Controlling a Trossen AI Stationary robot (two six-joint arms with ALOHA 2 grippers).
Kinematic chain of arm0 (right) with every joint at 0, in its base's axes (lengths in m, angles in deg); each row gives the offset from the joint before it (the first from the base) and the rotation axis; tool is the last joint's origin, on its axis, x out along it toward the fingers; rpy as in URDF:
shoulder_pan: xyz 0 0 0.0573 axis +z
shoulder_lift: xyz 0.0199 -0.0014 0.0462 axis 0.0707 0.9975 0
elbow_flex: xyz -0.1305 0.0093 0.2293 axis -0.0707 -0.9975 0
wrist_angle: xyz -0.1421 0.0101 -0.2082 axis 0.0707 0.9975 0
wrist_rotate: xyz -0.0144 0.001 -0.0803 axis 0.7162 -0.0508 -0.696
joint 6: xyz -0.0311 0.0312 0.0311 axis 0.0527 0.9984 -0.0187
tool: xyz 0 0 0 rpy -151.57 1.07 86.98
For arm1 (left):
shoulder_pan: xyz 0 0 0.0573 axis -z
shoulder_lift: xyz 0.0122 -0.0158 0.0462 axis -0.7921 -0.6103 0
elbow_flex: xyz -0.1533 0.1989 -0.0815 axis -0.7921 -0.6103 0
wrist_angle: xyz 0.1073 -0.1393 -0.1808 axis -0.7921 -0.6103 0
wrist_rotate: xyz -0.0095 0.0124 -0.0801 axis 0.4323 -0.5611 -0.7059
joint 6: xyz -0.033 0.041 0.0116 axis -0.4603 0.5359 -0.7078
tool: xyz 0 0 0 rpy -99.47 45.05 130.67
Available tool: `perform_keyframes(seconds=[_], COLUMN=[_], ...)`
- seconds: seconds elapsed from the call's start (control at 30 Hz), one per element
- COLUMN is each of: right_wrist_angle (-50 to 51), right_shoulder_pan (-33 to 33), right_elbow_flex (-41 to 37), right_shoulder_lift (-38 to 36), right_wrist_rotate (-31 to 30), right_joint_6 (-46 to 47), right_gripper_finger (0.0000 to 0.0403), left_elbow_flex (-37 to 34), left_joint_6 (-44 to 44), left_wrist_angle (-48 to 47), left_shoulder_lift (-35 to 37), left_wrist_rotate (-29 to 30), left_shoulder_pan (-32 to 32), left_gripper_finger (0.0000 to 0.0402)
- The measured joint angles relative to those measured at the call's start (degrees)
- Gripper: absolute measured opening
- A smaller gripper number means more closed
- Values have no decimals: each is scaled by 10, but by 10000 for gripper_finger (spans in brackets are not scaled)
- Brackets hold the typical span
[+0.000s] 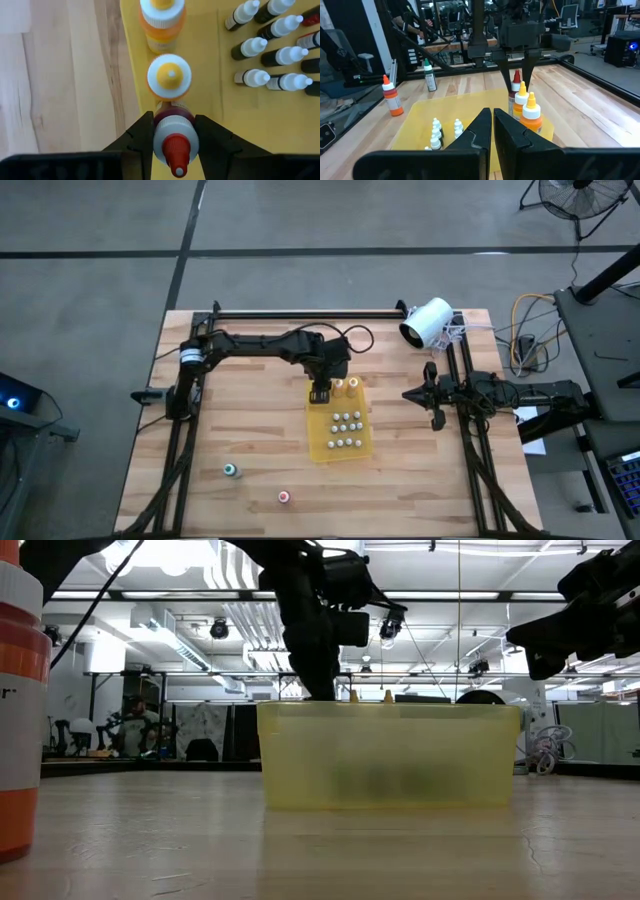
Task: Pick & Place food coloring
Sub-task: Put the large red food coloring bottle into the yellow bin, then put the large green food coloring bottle into the yellow bin
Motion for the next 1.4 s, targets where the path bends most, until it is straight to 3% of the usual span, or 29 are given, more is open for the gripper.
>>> perform_keyframes(seconds=[0.53, 0.9, 1.4], right_wrist_angle=[0, 0, 0], right_shoulder_pan=[0, 0, 0], right_elbow_flex=[0, 0, 0], right_shoulder_lift=[0, 0, 0], right_wrist_rotate=[0, 0, 0], right_joint_6=[-1, -1, -1], right_gripper_finger=[13, 13, 13], left_elbow_flex=[-7, -2, 101], left_joint_6=[3, 4, -5], left_wrist_angle=[5, -11, -137], left_shoulder_lift=[-9, -9, 9], left_wrist_rotate=[-1, -1, 14], left_shoulder_pan=[1, 2, 4], left_gripper_finger=[101, 181, 186])
